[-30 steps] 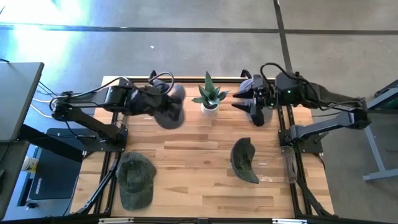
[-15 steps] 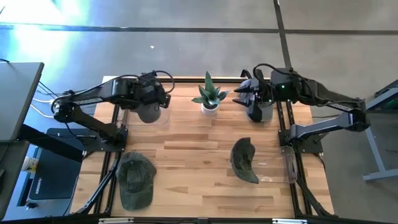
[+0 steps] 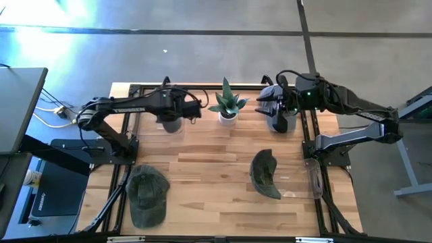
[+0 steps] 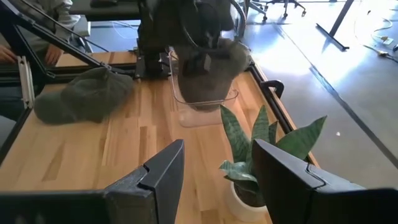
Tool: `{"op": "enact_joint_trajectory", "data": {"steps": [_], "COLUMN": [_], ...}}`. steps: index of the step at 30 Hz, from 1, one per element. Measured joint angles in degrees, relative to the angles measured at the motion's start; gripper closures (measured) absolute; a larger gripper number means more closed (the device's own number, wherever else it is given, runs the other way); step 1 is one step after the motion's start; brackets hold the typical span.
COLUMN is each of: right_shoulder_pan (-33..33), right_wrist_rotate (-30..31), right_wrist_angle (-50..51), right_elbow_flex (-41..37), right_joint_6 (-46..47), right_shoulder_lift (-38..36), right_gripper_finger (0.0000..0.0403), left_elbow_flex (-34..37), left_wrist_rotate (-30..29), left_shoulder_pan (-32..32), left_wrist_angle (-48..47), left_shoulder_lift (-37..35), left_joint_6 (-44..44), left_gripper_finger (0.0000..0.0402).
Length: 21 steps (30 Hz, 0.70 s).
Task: Pick & Place hat
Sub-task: Put the left gray cap into the left transparent bin
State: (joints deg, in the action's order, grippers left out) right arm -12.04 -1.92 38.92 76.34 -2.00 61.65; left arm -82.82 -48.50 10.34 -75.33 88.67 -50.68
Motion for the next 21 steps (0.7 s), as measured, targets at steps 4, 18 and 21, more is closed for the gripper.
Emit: {"op": "enact_joint_trajectory", "data": {"steps": [4, 18, 21], "right_shoulder_pan": [0.0, 0.0, 0.0], "right_wrist_rotate": [0.0, -0.2, -0.2], "right_wrist_angle": [0.0, 0.1, 0.1], "right_elbow_flex": [0.0, 0.0, 0.0], "right_joint_6": [1.9, 3.7, 3.7], "right_shoulder_lift": [0.0, -0.2, -0.2], "right_gripper_finger": [0.0219, 0.0219, 0.0219], "left_elbow_flex": [1.1, 0.7, 0.7], "left_wrist_rotate": [0.6, 2.4, 5.5], "left_shoulder_pan": [0.3, -0.2, -0.3], "left_wrist_angle": [-0.4, 13.7, 17.5], "left_shoulder_lift": [3.0, 7.1, 8.4], "left_joint_6": [1.1, 12.1, 16.1], "left_gripper_finger": [0.0401, 0.0401, 0.04]}}
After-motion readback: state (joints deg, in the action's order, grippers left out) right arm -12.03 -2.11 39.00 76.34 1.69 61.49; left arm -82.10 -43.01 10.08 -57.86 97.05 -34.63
